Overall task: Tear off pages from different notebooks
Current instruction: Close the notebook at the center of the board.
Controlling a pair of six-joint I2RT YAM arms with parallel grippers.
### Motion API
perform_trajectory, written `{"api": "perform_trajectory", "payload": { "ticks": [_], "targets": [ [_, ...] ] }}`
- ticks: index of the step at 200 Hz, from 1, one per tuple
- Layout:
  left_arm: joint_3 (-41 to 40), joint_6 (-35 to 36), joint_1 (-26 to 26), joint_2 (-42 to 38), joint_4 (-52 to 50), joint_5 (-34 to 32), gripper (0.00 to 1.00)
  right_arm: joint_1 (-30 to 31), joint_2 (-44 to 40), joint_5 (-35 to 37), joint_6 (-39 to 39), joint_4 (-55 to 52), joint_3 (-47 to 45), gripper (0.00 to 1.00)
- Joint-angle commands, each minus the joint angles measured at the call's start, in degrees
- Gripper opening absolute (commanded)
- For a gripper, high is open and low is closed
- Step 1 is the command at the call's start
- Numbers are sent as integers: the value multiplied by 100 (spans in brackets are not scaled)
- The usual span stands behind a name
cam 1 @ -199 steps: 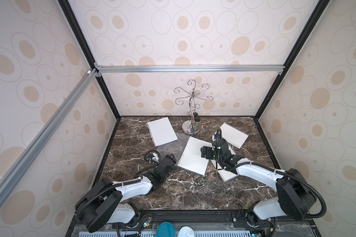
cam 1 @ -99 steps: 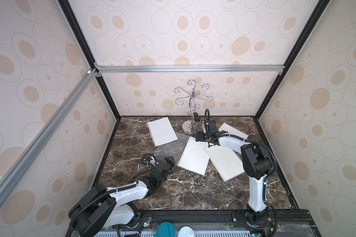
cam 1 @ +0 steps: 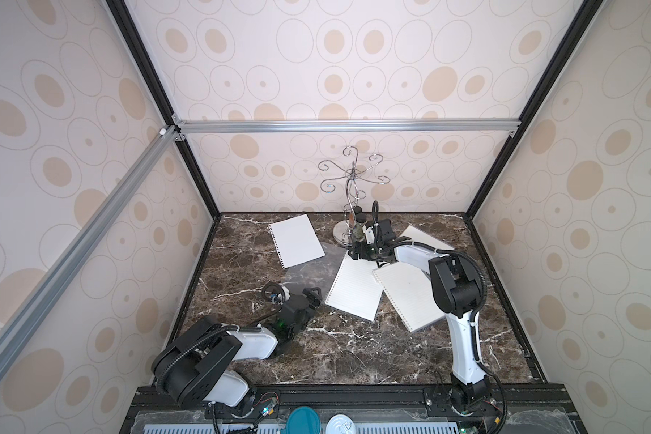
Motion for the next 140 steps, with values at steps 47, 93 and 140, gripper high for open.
{"api": "perform_trajectory", "payload": {
  "ticks": [47, 93, 140],
  "targets": [
    [-48, -533, 135, 688, -114, 468, 93, 458, -43, -622, 403, 276, -1019, 87],
    [-45, -405, 207, 563, -151, 237, 91, 707, -63, -668, 489, 405, -1125, 86],
    [322, 226, 286, -428, -1472, -789, 76, 716, -63, -509, 473, 426, -1185, 86]
  ]
}}
